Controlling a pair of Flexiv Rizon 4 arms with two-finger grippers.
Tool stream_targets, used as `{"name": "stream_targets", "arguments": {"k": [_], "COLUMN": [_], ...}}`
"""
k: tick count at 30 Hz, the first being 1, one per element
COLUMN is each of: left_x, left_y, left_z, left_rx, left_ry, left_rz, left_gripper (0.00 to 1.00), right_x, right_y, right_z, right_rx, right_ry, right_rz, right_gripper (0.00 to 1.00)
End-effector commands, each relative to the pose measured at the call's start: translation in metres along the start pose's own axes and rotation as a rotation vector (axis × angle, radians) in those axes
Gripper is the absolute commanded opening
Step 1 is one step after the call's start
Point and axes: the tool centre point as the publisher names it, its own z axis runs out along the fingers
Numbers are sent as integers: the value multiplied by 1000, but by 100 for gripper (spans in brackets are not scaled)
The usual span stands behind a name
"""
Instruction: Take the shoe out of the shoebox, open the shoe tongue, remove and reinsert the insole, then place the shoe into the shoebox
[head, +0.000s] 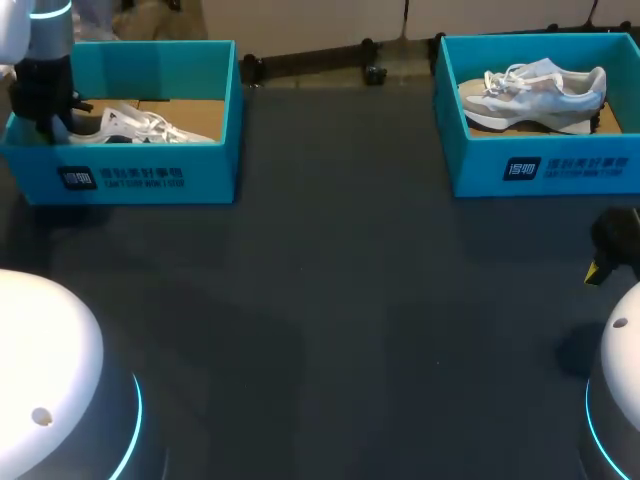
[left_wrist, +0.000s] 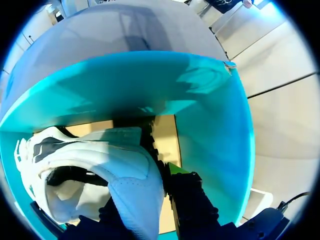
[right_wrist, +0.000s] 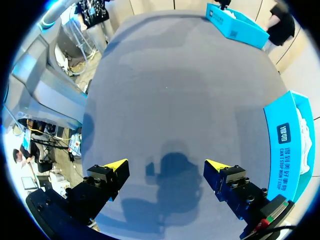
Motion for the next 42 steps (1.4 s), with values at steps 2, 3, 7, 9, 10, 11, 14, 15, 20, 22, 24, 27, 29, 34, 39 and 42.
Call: {"name": "stream_targets", "arguments": {"k": [2, 3, 7, 9, 10, 11, 14, 15, 20, 22, 24, 27, 29, 34, 39, 42], "left_x": [-2, -3, -2, -1, -1, -1, 0, -1, -1, -1, -2, -3, -3, -2, -2, -3], "left_y": [5, 6, 7, 8, 8, 9, 9, 9, 8, 6, 5, 3, 2, -1, -3, -3], "left_z": [5, 7, 11, 13, 14, 15, 16, 16, 18, 19, 19, 20, 19, 16, 9, 3], "left_rx": [9, 15, 15, 14, 13, 13, 12, 10, 11, 9, 7, 3, 3, -4, -20, -27], "left_ry": [2, -2, -7, -10, -12, -13, -17, -24, -34, -36, -35, -29, -30, -37, -52, -61], "left_rz": [2, 2, -2, -4, -4, -5, -1, 8, 20, 27, 38, 41, 42, 45, 42, 38], "left_gripper": [0, 0, 0, 0, 0, 0, 0, 0, 4, 18, 21, 26, 27, 43, 73, 74], "right_x": [1, 1, 1, 1, 1, 1, 1, 1, 1, 1, 1, 1, 1, 1, 1, 1], "right_y": [0, 0, 0, 0, 0, 0, 0, 0, 0, 0, 0, 0, 0, 0, 0, 0], "right_z": [0, 0, 0, 0, 0, 0, 0, 0, 0, 0, 0, 0, 0, 0, 0, 0], "right_rx": [1, 1, 1, 1, 1, 1, 1, 1, 1, 1, 1, 1, 1, 1, 1, 1], "right_ry": [-3, -3, -3, -3, -3, -3, -3, -3, -3, -3, -3, -3, -3, -3, -3, -3], "right_rz": [-1, -1, -1, -1, -1, -1, -1, -1, -1, -1, -1, -1, -1, -1, -1, -1], "right_gripper": [100, 100, 100, 100, 100, 100, 100, 100, 100, 100, 100, 100, 100, 100, 100, 100]}}
